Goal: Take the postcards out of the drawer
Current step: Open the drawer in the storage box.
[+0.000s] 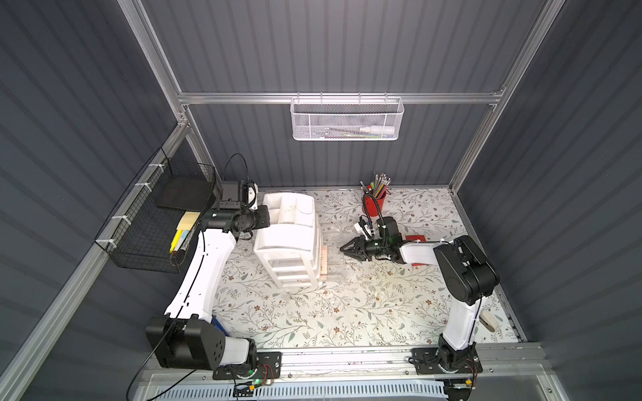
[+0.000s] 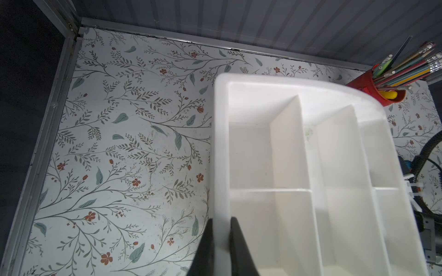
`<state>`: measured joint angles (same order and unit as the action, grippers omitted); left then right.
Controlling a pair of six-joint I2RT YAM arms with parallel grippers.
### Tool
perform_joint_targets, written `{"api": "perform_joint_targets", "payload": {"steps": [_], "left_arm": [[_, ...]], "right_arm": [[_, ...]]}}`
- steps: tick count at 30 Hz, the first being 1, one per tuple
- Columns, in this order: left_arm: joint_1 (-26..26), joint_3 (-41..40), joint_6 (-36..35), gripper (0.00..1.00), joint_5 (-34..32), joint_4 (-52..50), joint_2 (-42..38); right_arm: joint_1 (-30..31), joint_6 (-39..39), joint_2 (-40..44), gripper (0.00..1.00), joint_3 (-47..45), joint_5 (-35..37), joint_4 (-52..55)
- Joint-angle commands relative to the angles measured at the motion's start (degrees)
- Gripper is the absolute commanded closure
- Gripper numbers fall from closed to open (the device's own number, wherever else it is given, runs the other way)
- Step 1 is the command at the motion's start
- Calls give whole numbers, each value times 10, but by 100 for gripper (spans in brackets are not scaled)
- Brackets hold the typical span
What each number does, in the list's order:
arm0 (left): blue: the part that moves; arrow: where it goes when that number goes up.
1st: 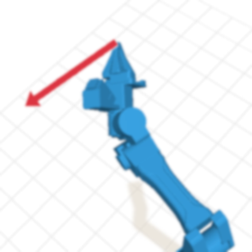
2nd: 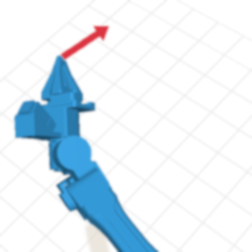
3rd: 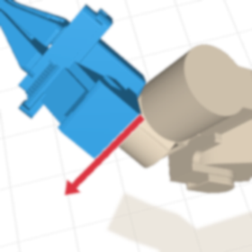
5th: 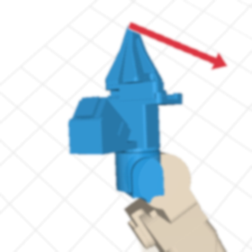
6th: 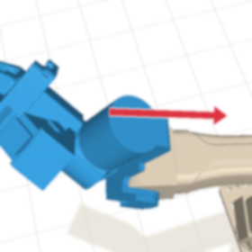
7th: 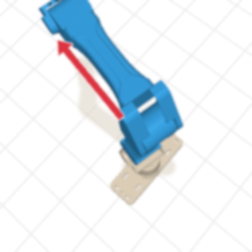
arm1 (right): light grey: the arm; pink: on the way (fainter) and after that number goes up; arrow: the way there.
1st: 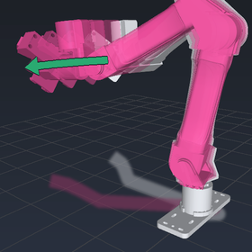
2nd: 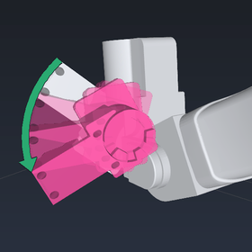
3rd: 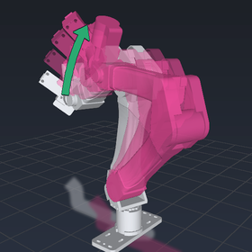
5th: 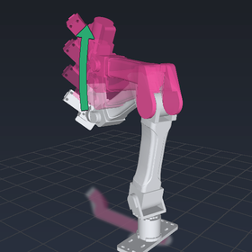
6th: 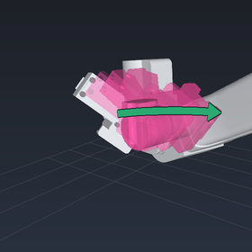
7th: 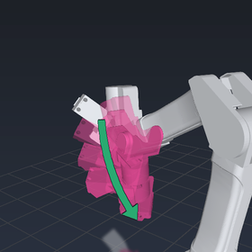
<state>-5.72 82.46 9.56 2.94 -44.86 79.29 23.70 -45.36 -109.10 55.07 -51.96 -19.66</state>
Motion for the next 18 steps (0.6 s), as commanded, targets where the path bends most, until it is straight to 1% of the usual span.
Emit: {"api": "perform_joint_targets", "payload": {"steps": [1,9,18], "left_arm": [[4,23,-13,100,-36,-12,-22],[-1,26,-5,100,-46,-15,-34],[-11,29,4,100,-75,-26,-43]], "right_arm": [[-14,48,17,66,-6,19,46],[-22,60,19,66,-7,21,64],[-29,81,22,66,-8,28,96]]}}
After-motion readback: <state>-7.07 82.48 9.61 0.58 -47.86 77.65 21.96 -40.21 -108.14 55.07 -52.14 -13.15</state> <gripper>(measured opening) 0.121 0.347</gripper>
